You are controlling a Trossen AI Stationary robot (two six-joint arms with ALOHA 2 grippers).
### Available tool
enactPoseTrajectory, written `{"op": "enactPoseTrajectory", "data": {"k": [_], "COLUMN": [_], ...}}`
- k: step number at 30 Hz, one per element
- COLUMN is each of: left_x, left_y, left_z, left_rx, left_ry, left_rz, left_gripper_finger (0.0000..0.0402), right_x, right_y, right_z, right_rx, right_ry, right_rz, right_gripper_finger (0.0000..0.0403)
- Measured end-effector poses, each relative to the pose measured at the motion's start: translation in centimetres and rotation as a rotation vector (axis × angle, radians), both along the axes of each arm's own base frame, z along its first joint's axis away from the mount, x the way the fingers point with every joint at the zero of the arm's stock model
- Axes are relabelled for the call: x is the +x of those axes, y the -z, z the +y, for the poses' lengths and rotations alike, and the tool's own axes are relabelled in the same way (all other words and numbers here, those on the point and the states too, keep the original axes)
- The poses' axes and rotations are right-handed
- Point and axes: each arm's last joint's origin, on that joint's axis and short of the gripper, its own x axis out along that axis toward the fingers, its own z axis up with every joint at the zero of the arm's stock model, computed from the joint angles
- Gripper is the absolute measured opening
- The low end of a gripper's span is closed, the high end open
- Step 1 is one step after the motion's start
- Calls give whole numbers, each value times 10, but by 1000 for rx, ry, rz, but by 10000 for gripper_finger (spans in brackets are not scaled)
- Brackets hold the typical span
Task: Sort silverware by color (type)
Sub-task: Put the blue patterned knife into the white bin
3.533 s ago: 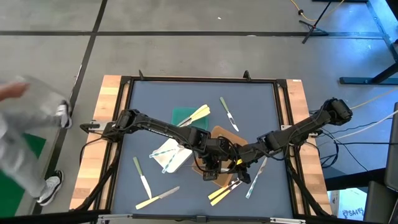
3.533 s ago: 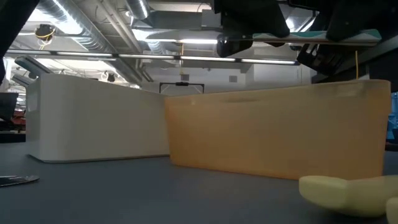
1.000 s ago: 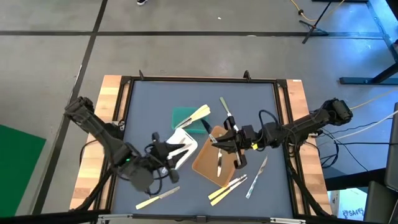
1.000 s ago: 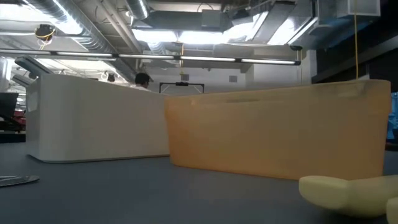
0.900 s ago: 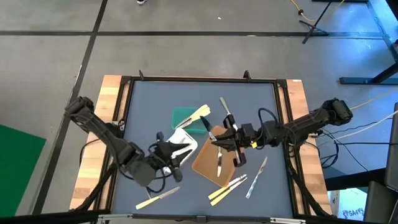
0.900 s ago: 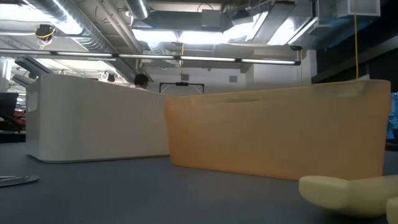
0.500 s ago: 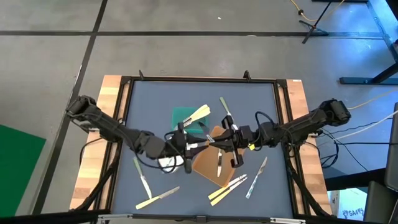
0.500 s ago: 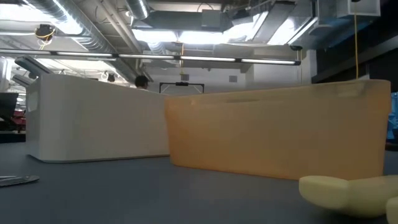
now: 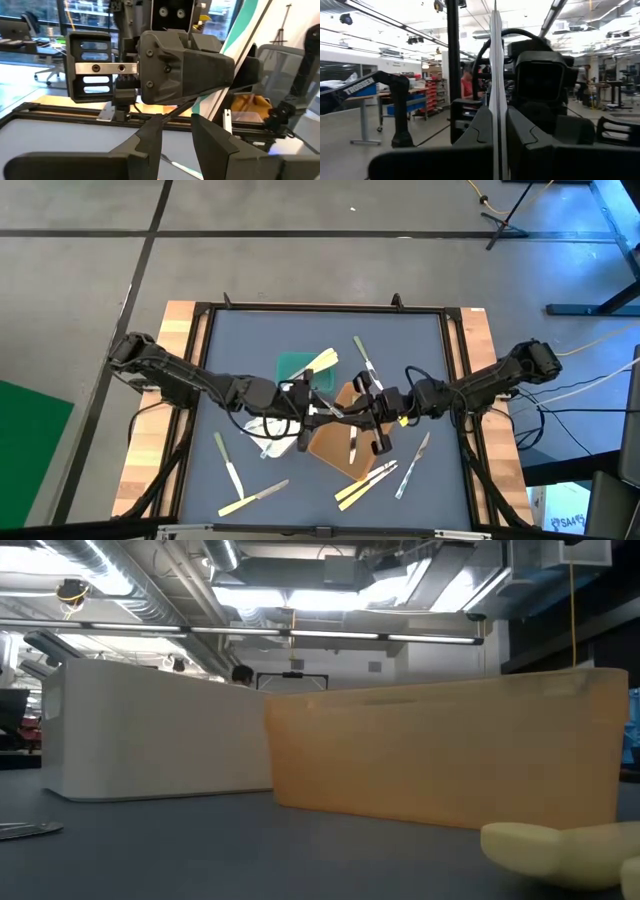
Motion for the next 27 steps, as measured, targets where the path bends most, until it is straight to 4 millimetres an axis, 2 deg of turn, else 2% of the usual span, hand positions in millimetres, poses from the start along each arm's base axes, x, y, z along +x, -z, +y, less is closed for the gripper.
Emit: {"op": "enactPoseTrajectory", "data": {"k": [13,27], "left_x": [-2,-1], "left_y": [9,4], "left_z": [-3,-3], "left_rx": [22,5], "left_ry": [36,22], "left_rz": [93,37], "left_gripper_finger": [99,99], "right_x": [0,2], "right_y": [1,3], "right_z": [2,-1], "right_rx": [-30,2], "right_ry": [-70,43], "right_rz": [-1,37], "right_gripper_finger": [6,4]}}
